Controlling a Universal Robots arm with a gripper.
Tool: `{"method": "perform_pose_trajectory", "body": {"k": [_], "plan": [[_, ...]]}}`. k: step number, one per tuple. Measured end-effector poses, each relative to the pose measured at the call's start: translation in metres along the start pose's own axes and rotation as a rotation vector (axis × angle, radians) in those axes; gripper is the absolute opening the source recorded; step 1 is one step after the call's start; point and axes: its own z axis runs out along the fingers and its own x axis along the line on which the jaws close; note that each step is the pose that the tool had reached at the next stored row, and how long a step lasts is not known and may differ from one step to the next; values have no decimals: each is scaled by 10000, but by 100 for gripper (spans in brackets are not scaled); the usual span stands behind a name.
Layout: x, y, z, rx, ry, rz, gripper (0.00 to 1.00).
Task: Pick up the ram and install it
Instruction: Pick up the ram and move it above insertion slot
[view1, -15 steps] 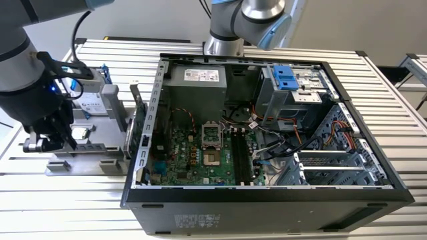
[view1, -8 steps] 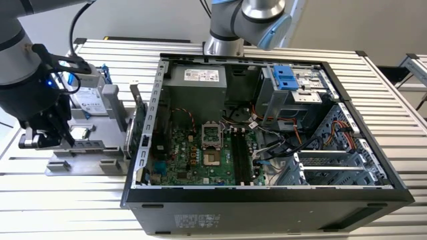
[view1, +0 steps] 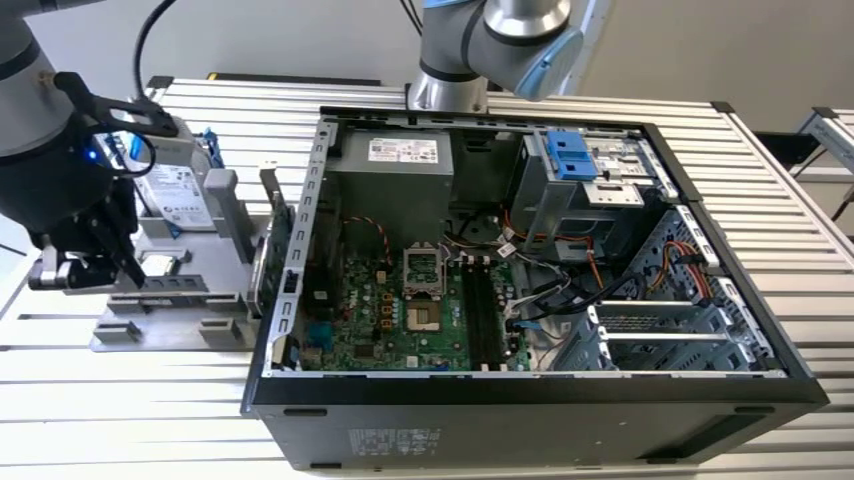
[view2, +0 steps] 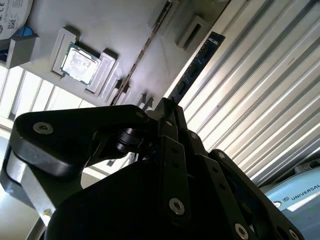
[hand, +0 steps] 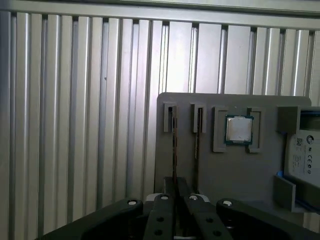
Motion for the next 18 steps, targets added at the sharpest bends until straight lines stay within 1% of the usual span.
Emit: {"method": "perform_pose_trajectory", "body": {"k": [18], "plan": [[-3, 2, -216, -1, 0, 0, 0]]}}
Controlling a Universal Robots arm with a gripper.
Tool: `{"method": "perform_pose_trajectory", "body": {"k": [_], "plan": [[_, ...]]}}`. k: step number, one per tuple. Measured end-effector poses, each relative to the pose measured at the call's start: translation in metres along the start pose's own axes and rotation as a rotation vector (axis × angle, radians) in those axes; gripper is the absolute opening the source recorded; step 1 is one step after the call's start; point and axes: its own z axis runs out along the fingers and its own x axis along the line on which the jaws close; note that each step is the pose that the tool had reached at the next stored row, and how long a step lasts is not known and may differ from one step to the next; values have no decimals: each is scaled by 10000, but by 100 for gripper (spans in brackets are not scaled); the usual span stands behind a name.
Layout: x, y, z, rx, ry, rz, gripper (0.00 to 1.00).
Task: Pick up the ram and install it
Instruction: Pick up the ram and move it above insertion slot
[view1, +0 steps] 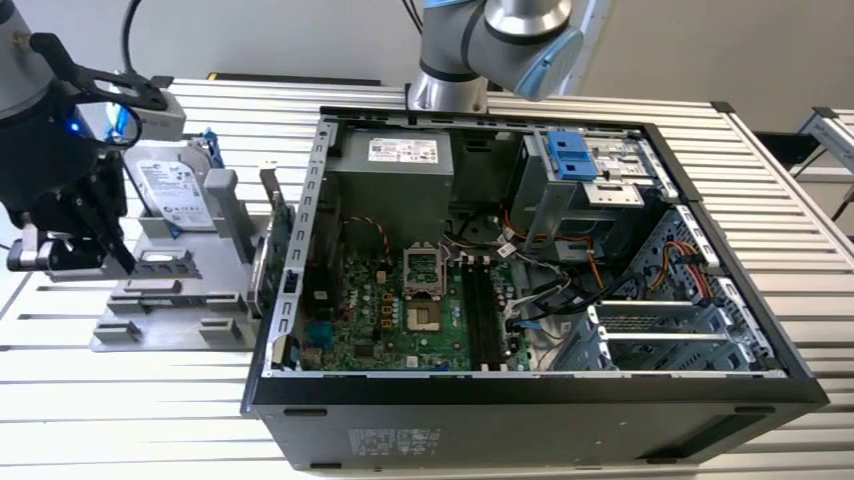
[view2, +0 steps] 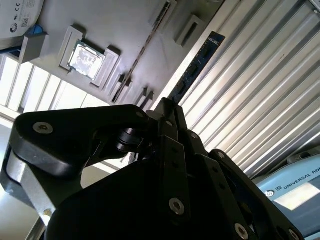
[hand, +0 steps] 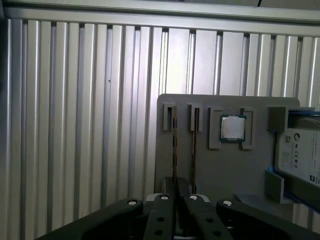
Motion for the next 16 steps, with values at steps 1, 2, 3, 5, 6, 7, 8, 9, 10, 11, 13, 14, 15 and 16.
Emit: {"method": "perform_pose_trajectory", "body": {"k": [1, 2, 3, 5, 6, 7, 8, 9, 10, 11, 13, 14, 15, 16], "plan": [[0, 0, -13, 0, 0, 0, 0], [0, 0, -26, 0, 0, 0, 0], [0, 1, -36, 0, 0, 0, 0], [-1, 1, -51, 0, 0, 0, 0], [-1, 1, -59, 0, 0, 0, 0], [-1, 1, -68, -1, 1, 0, 0], [-1, 1, -78, 0, 0, 0, 0], [-1, 1, -89, 0, 0, 0, 0], [-1, 1, -101, 0, 0, 0, 0], [-2, 1, -112, 0, 0, 0, 0], [-2, 1, -138, 0, 0, 0, 0], [-2, 2, -151, 1, 0, 0, 0], [-2, 2, -165, 0, 0, 0, 0], [-3, 2, -178, 0, 0, 0, 0]]}}
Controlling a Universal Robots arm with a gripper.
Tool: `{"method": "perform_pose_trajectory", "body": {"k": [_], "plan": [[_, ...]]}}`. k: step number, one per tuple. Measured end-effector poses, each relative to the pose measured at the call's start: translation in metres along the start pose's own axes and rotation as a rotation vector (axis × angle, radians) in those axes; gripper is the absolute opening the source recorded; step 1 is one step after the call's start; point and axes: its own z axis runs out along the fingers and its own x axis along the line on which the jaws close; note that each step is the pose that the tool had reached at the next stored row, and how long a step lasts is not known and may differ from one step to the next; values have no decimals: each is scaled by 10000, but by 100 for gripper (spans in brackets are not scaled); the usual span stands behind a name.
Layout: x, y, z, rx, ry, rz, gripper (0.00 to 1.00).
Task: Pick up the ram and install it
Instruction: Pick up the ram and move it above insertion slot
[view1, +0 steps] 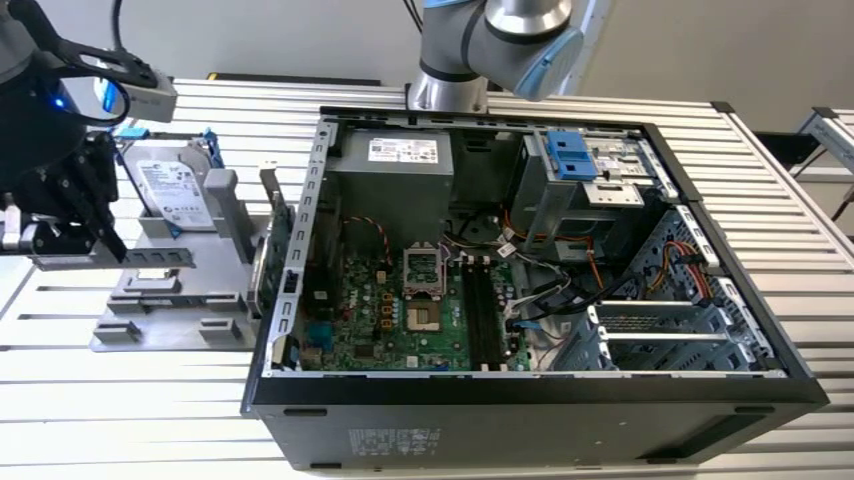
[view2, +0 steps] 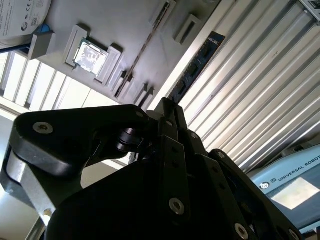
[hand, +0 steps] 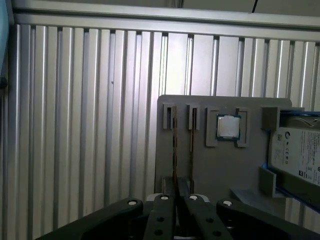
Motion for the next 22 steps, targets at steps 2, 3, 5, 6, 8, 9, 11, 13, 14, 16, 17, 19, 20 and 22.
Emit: {"method": "perform_pose_trajectory", "body": {"k": [2, 3, 5, 6, 8, 9, 11, 13, 14, 16, 17, 19, 20, 22], "plan": [[-1, 0, -26, 0, 0, 0, 0], [-1, 0, -38, 0, 0, 0, 0], [-1, 1, -64, 0, 1, 0, 0], [-1, 1, -77, -1, 1, 0, 0], [-2, 1, -102, 0, 0, 0, 0], [-2, 1, -114, -1, 0, 0, 0], [-2, 1, -139, 0, 0, 0, 0], [-2, 2, -165, -1, 1, 0, 0], [-3, 2, -179, -1, 1, 0, 0], [-3, 2, -207, -1, 0, 0, 0], [-3, 2, -222, 0, 0, 0, 0], [-4, 3, -251, 0, 0, 0, 0], [-4, 3, -265, 0, 0, 0, 0], [-4, 3, -292, -1, 1, 0, 0]]}}
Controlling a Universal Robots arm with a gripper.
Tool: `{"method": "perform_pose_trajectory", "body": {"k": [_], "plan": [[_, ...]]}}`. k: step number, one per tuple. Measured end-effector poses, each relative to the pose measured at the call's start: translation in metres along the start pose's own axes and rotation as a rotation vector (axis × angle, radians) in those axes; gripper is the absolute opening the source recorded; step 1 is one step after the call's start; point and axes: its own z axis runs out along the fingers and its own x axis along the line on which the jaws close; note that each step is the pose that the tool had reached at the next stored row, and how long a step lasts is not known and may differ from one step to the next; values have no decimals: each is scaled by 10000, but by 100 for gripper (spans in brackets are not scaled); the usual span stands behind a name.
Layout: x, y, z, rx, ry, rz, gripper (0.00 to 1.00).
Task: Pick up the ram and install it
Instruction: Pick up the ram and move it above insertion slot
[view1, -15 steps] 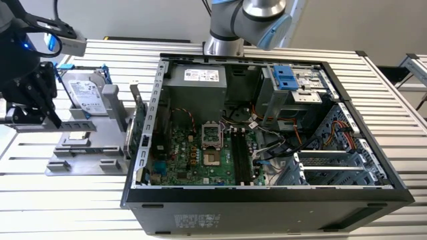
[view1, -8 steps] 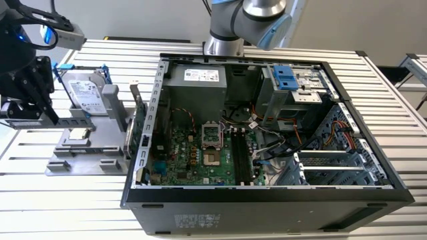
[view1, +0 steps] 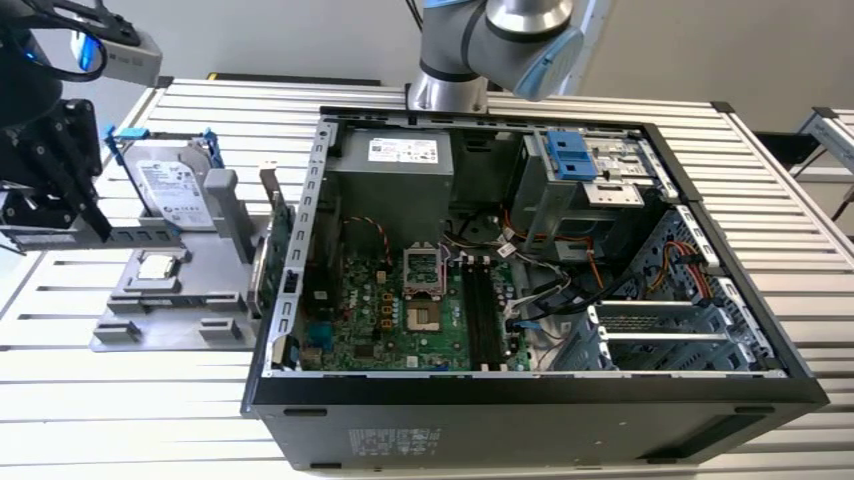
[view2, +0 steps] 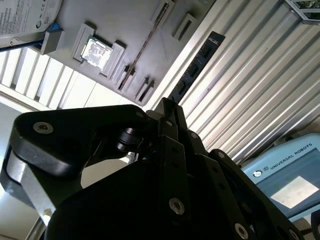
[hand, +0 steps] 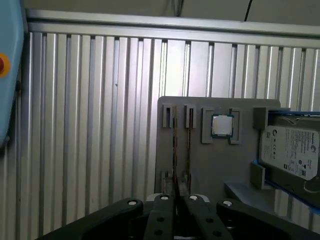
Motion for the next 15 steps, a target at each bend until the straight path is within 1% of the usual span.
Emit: {"method": "perform_pose_trajectory", "body": {"k": [6, 8, 15], "plan": [[-1, 1, -74, 1, 0, 0, 0], [-2, 1, -131, 0, 0, 0, 0], [-3, 2, -202, 2, -1, 0, 0]]}}
